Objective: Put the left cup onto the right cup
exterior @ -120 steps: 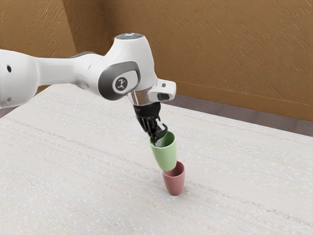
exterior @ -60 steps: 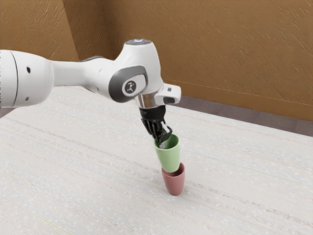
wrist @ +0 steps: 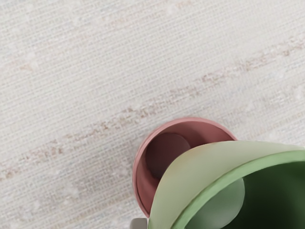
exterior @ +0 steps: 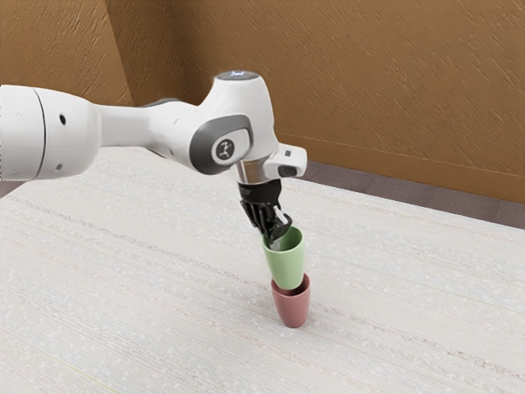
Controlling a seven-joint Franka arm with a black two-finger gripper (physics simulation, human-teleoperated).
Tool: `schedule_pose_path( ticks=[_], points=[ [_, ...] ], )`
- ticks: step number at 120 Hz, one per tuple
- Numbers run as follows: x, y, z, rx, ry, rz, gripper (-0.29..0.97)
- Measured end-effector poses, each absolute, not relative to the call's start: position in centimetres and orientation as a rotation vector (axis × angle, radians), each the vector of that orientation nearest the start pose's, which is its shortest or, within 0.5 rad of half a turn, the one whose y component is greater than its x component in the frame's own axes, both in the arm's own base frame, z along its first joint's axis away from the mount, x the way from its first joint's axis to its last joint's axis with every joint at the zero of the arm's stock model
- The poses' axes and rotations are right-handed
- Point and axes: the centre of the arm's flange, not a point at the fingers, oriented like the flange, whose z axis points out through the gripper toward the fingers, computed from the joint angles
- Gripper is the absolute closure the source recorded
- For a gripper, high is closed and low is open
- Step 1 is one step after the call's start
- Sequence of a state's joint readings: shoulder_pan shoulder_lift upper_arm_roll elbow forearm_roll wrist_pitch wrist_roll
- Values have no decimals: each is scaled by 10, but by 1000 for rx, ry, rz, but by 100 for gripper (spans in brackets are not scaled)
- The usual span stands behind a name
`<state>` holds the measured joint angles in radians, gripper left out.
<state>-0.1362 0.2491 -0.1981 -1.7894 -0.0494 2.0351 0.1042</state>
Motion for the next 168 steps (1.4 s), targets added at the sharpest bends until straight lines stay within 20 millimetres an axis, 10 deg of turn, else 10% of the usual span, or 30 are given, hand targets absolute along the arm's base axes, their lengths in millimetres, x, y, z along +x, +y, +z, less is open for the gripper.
schedule_pose_path(
  ticks=[97, 131, 168],
  points=[
    [605, -193, 379, -3162, 641, 72, 74],
    [608, -193, 379, -3154, 657, 34, 25],
    [604, -193, 404, -3148, 669, -23, 6]
  ],
)
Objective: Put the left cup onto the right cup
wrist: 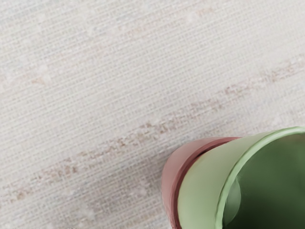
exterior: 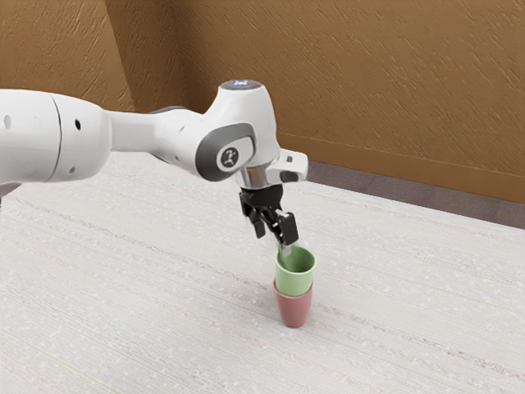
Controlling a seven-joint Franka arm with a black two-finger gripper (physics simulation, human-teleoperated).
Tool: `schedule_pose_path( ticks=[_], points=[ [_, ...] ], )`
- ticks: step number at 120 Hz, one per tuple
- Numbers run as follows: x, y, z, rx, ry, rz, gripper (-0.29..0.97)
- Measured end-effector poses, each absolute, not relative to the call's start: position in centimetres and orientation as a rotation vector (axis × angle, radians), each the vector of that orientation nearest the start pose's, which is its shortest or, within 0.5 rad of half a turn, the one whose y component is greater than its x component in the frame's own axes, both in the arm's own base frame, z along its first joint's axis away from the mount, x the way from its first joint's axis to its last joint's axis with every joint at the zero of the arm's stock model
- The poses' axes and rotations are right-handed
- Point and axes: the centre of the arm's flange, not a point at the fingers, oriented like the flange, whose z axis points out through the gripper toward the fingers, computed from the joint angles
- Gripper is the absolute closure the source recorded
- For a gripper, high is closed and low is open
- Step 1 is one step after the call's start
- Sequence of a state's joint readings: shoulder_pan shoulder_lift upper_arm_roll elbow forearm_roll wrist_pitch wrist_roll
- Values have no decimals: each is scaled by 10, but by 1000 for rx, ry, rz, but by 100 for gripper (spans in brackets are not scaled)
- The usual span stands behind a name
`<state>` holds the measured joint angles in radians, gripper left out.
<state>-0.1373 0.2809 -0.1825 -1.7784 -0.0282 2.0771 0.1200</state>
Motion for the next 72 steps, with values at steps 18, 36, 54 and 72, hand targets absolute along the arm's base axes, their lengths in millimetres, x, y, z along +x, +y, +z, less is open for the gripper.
schedule_pose_path(
  ticks=[18, 36, 54, 72],
  points=[
    [596, -192, 432, -3138, 677, -62, 3],
    [586, -190, 458, -3129, 683, -69, 1],
    [577, -187, 475, -3123, 685, -48, 1],
    [575, -168, 486, -3126, 638, -9, 0]
  ],
)
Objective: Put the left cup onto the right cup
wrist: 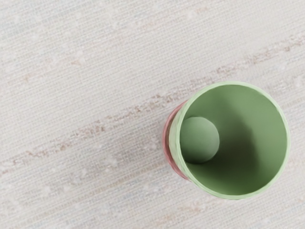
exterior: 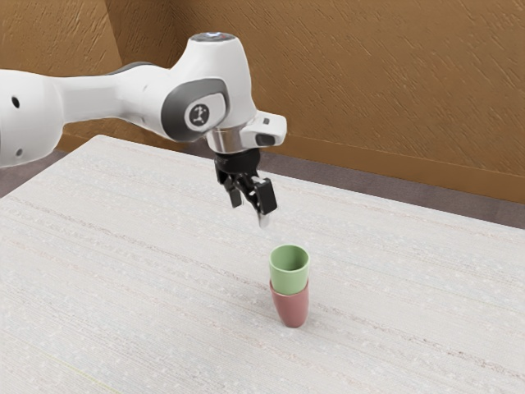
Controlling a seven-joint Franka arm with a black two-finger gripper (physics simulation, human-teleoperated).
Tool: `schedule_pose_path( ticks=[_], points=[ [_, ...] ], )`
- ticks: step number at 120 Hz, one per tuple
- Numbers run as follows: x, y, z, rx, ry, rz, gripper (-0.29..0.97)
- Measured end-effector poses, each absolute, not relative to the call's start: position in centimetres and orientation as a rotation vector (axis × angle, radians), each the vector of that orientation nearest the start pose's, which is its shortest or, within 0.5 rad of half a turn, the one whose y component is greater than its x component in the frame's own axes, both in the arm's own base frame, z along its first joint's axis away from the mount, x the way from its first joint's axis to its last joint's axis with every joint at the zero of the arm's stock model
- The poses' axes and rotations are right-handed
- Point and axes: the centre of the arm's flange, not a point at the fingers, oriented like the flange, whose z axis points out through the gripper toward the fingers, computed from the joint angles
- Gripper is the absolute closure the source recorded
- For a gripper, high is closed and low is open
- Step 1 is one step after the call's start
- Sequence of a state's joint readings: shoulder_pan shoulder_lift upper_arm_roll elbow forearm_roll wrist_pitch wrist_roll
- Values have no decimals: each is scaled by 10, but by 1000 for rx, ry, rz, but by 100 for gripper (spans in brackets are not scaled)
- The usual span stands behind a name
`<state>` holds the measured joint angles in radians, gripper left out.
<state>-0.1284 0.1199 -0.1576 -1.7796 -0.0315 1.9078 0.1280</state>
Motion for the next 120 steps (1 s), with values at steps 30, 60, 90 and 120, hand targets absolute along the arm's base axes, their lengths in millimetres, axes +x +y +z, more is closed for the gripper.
schedule_pose_path(
  ticks=[30, 60, 90, 120],
  points=[
    [584, -137, 511, -3131, 559, -4, 0],
    [600, -93, 542, -3139, 435, -58, 0],
    [605, -72, 566, -3118, 386, -118, 0],
    [603, -67, 568, -3118, 373, -109, 0]
  ],
)
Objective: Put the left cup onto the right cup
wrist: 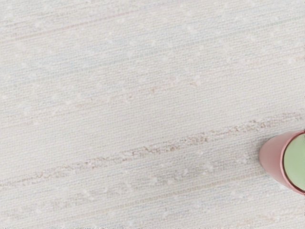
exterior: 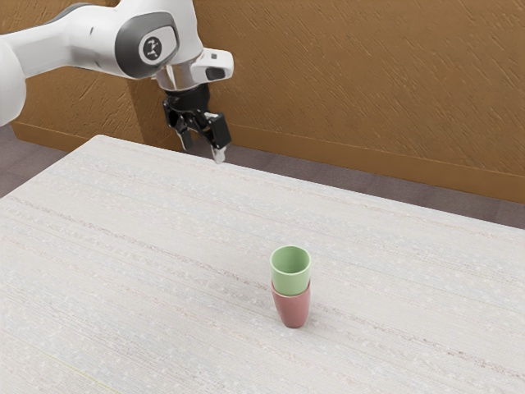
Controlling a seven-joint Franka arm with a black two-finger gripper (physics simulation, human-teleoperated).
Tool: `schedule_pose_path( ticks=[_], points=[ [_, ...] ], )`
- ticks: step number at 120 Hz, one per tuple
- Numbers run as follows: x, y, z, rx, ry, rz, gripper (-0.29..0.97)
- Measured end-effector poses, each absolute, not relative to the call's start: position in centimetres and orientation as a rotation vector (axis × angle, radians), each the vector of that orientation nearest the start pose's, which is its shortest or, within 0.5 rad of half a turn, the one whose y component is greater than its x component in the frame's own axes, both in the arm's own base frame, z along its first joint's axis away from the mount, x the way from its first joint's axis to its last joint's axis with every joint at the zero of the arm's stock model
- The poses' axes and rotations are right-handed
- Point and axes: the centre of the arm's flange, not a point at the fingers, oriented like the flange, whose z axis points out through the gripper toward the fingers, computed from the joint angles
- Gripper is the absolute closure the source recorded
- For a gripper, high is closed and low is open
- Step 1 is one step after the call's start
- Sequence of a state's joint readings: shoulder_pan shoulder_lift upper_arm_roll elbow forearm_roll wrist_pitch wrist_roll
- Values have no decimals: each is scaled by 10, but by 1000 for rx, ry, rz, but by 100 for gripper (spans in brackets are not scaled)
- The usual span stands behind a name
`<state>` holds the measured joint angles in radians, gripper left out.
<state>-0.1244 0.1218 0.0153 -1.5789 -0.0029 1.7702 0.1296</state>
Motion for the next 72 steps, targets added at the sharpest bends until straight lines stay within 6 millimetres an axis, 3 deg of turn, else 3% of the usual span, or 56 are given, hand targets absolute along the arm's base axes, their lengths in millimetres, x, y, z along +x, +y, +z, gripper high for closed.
schedule_pose_path(
  ticks=[72],
  points=[
    [602, -65, 569, -3113, 374, -98, 0]
  ],
)
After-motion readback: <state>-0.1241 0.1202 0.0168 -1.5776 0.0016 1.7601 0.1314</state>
